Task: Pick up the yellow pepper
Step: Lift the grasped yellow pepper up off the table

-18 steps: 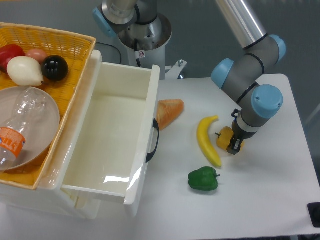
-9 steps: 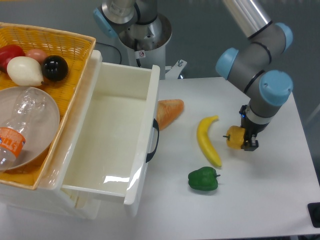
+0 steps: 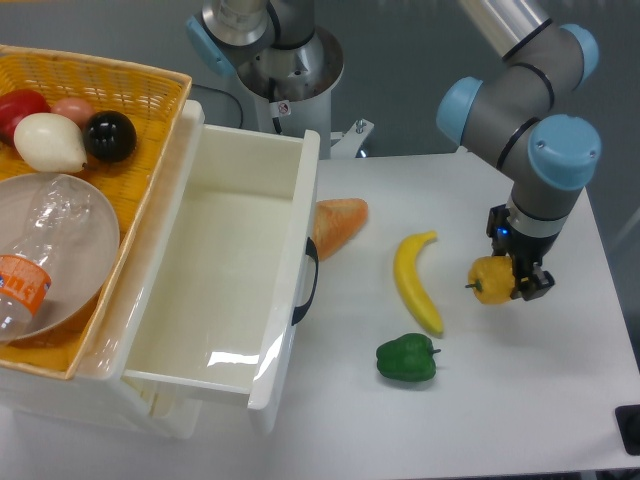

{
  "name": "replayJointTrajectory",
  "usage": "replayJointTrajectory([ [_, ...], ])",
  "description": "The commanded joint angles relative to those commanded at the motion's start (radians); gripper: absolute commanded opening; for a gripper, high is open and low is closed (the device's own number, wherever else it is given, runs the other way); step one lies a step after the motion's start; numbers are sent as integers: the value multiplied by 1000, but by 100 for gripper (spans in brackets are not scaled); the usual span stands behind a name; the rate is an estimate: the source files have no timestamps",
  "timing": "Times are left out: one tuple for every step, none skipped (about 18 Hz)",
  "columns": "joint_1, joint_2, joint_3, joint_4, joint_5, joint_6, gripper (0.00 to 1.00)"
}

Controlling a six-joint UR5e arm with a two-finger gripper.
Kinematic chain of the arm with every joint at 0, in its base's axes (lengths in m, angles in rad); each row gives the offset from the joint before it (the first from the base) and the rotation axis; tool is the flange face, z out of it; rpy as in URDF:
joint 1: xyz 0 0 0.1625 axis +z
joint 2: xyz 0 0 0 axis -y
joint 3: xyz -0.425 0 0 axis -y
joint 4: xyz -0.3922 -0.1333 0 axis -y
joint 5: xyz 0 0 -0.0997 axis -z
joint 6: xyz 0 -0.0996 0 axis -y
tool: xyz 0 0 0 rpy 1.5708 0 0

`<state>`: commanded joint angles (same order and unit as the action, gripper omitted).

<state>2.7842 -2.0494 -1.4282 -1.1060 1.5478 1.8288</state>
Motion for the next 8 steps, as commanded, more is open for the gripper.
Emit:
replayJointTrajectory([
  [0, -6, 15, -2, 6, -22, 56],
  [-2, -14, 34, -3, 9, -41, 56],
  [-3, -18, 48, -5, 9, -57, 56],
  [-3, -21, 54, -6, 11, -69, 56],
  [-3, -23, 54, -6, 11, -75, 56],
  [-3, -25, 57, -6, 12, -78, 56],
  [-3, -26, 60, -6, 12, -86, 56],
  [-3, -26, 64, -8, 12, -91, 56],
])
